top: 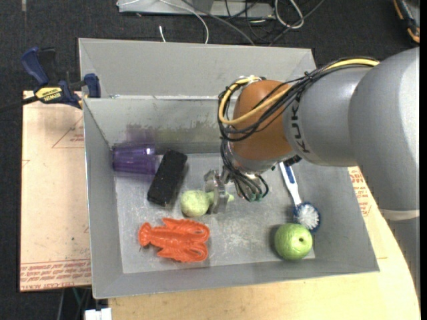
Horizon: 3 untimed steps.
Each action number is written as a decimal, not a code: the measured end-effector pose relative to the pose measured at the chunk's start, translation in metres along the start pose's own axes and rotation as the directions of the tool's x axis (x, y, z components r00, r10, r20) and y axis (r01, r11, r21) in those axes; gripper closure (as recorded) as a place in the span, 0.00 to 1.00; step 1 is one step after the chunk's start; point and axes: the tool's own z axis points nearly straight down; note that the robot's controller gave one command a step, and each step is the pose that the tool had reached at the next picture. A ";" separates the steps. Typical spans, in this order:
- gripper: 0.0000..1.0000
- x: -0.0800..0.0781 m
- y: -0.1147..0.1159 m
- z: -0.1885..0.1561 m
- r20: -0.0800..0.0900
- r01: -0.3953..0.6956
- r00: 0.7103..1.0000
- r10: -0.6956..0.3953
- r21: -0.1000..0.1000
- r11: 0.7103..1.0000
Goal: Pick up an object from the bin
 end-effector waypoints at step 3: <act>1.00 0.000 0.000 -0.029 0.002 -0.001 1.000 0.001 -0.001 1.000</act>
Offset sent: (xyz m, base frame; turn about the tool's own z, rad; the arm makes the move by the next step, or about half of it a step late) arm 0.0000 0.0001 0.0322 -0.0001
